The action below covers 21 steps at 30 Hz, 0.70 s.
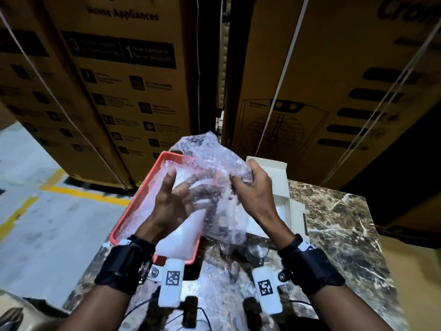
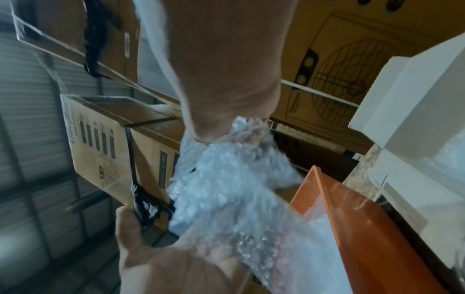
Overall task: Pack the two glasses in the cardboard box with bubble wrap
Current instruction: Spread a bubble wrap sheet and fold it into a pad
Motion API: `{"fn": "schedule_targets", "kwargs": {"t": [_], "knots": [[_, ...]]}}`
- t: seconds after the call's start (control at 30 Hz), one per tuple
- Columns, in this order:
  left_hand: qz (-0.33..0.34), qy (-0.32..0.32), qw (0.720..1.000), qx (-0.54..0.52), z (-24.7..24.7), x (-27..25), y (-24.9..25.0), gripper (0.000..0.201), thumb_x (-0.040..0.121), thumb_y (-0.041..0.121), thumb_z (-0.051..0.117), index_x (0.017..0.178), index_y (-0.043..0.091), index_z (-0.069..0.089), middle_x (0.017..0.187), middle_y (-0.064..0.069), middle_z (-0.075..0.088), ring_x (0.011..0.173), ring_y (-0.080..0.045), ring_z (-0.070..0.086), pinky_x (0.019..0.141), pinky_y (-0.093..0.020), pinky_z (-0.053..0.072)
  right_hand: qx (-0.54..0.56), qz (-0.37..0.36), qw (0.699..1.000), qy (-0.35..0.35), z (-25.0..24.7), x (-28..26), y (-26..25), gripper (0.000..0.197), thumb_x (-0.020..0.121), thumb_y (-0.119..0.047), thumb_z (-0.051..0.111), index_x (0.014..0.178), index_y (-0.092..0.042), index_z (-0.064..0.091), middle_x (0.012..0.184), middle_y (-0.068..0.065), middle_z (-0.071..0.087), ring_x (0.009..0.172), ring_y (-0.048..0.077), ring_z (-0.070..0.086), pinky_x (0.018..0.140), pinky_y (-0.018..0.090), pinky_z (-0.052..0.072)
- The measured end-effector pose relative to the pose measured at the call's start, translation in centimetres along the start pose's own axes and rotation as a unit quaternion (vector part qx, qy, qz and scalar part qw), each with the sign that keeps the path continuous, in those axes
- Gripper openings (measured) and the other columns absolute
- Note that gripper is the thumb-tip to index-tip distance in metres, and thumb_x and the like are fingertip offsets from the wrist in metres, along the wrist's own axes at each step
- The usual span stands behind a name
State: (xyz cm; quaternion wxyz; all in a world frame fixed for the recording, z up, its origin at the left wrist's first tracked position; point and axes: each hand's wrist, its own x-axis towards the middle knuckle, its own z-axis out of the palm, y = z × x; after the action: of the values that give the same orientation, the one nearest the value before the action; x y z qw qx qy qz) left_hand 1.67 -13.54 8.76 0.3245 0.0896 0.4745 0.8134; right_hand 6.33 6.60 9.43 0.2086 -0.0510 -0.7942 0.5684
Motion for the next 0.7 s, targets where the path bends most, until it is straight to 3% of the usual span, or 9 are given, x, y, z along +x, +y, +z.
{"fn": "schedule_targets", "kwargs": {"t": [0.07, 0.1, 0.17, 0.27, 0.37, 0.47, 0.53, 0.6, 0.7], "knots": [[-0.011, 0.001, 1.000, 0.004, 2.0, 0.2, -1.4, 0.100, 0.045, 0.063, 0.096, 0.125, 0.010, 0.070, 0.120, -0.018, 0.072, 0.107, -0.033, 0.071, 0.095, -0.048, 0.057, -0.002, 0.017, 1.000, 0.026, -2.0, -0.2, 0.4, 0.018, 0.099, -0.026, 0.066, 0.096, -0.012, 0.054, 0.070, 0.006, 0.060, 0.057, 0.019, 0.054, 0.047, 0.036, 0.043], [-0.006, -0.004, 0.998, 0.056, 3.1, 0.4, -2.2, 0.081, 0.056, 0.053, 0.095, 0.121, 0.011, 0.070, 0.116, -0.013, 0.074, 0.105, -0.032, 0.072, 0.097, -0.049, 0.057, -0.003, 0.026, 0.999, 0.033, -3.1, -0.4, 0.5, 0.023, 0.100, -0.030, 0.065, 0.098, -0.010, 0.054, 0.071, 0.003, 0.062, 0.058, 0.016, 0.055, 0.049, 0.033, 0.043], [0.005, 0.020, 0.986, 0.167, 5.5, 0.8, -3.9, 0.045, 0.083, 0.032, 0.084, 0.115, 0.006, 0.067, 0.106, -0.011, 0.077, 0.097, -0.032, 0.074, 0.101, -0.054, 0.054, -0.004, 0.039, 0.999, 0.035, -5.3, -1.5, 0.9, 0.025, 0.100, -0.036, 0.065, 0.099, -0.012, 0.057, 0.074, 0.002, 0.064, 0.063, 0.015, 0.059, 0.051, 0.030, 0.045], [0.014, 0.070, 0.975, 0.212, 7.7, 1.4, -6.6, 0.011, 0.095, 0.012, 0.072, 0.105, 0.010, 0.068, 0.092, -0.013, 0.075, 0.081, -0.030, 0.073, 0.082, -0.046, 0.061, -0.008, 0.096, 0.994, 0.051, -8.7, -3.8, 2.9, 0.018, 0.100, -0.038, 0.064, 0.111, -0.024, 0.062, 0.088, 0.000, 0.069, 0.073, 0.013, 0.064, 0.051, 0.025, 0.049], [0.023, 0.054, 0.968, 0.245, 9.5, 1.7, -9.3, 0.031, 0.096, 0.009, 0.071, 0.124, 0.018, 0.061, 0.092, -0.006, 0.075, 0.079, -0.017, 0.072, 0.066, -0.029, 0.058, -0.045, 0.128, 0.988, 0.077, -12.8, -7.0, 5.0, 0.032, 0.100, -0.029, 0.065, 0.129, -0.039, 0.057, 0.121, -0.006, 0.067, 0.101, 0.020, 0.068, 0.059, 0.023, 0.055], [0.038, 0.049, 0.955, 0.291, 10.6, 2.1, -12.3, 0.053, 0.094, 0.005, 0.070, 0.137, 0.029, 0.049, 0.104, -0.009, 0.070, 0.071, -0.014, 0.070, 0.063, -0.028, 0.058, -0.086, 0.117, 0.986, 0.077, -16.3, -10.7, 6.4, 0.054, 0.100, -0.013, 0.062, 0.137, -0.049, 0.048, 0.139, -0.037, 0.043, 0.119, 0.016, 0.060, 0.091, 0.044, 0.058], [0.045, 0.043, 0.946, 0.318, 11.5, 2.4, -14.6, 0.064, 0.092, 0.002, 0.071, 0.139, 0.035, 0.042, 0.111, -0.009, 0.066, 0.067, -0.022, 0.070, 0.062, -0.037, 0.060, -0.114, 0.127, 0.982, 0.086, -18.7, -13.2, 7.4, 0.055, 0.102, -0.014, 0.058, 0.142, -0.049, 0.042, 0.140, -0.028, 0.044, 0.096, 0.015, 0.065, 0.084, 0.049, 0.061], [0.055, 0.044, 0.933, 0.354, 12.3, 2.4, -16.5, 0.070, 0.090, 0.000, 0.071, 0.138, 0.038, 0.036, 0.114, -0.004, 0.061, 0.061, -0.031, 0.066, 0.057, -0.041, 0.059, -0.142, 0.131, 0.977, 0.089, -20.7, -15.5, 8.6, 0.056, 0.104, -0.017, 0.055, 0.146, -0.050, 0.036, 0.126, -0.004, 0.055, 0.077, 0.014, 0.059, 0.072, 0.040, 0.058], [0.085, -0.012, 0.911, 0.404, 13.7, 2.5, -19.4, 0.050, 0.091, 0.003, 0.069, 0.121, 0.037, 0.048, 0.113, 0.004, 0.061, 0.076, -0.020, 0.067, 0.063, -0.036, 0.055, -0.177, 0.141, 0.970, 0.094, -23.3, -18.8, 10.5, 0.055, 0.105, -0.008, 0.050, 0.143, -0.047, 0.042, 0.125, -0.004, 0.059, 0.093, 0.010, 0.062, 0.070, 0.041, 0.059]]}}
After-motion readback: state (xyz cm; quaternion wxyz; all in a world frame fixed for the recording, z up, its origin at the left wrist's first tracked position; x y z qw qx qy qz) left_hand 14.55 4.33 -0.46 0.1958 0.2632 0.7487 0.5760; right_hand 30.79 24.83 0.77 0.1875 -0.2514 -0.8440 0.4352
